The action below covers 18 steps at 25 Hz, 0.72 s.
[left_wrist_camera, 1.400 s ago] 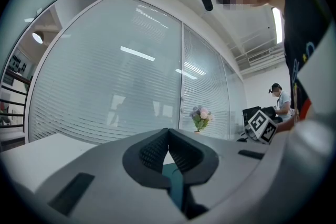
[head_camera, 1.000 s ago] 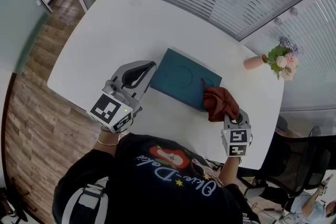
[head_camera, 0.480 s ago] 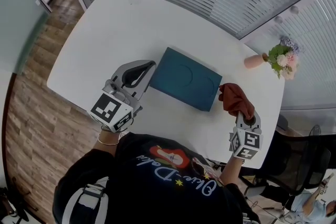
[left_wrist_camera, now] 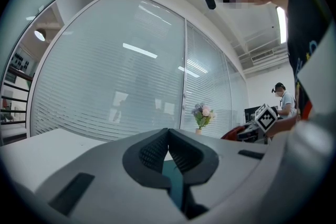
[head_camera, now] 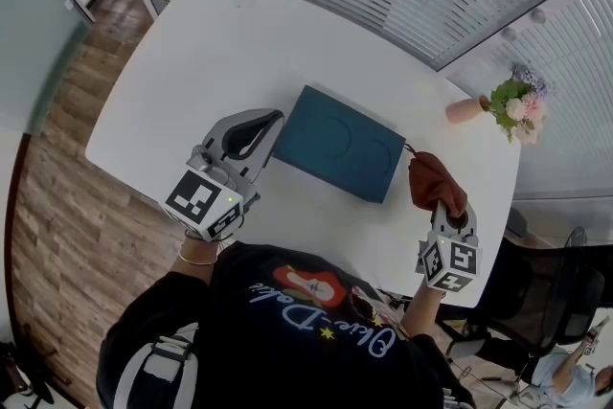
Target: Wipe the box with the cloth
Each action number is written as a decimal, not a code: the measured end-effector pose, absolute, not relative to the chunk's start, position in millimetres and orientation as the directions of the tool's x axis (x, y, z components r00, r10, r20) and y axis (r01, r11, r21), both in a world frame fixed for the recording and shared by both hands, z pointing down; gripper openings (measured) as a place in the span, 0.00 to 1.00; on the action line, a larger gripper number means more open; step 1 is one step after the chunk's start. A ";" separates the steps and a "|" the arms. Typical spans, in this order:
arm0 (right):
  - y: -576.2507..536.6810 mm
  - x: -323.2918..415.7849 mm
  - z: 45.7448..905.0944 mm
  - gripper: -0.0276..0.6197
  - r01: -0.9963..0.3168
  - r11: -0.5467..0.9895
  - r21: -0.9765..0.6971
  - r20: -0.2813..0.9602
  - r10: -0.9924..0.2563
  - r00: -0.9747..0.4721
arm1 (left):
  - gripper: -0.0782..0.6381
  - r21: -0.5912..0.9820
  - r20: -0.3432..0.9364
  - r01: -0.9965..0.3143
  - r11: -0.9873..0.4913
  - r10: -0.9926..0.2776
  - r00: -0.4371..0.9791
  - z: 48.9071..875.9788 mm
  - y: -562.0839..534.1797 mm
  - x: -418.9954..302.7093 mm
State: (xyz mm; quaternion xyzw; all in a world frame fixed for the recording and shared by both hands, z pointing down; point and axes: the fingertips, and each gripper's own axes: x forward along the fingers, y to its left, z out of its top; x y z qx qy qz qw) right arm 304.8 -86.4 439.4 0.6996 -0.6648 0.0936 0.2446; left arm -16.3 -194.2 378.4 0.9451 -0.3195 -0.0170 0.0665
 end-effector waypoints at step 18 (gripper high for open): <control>-88.0 300.7 445.2 0.08 -0.972 0.029 0.234 0.481 -0.872 0.090 | 0.11 0.122 0.038 -0.599 -0.791 -0.599 0.799 383.5 -196.4 -12.6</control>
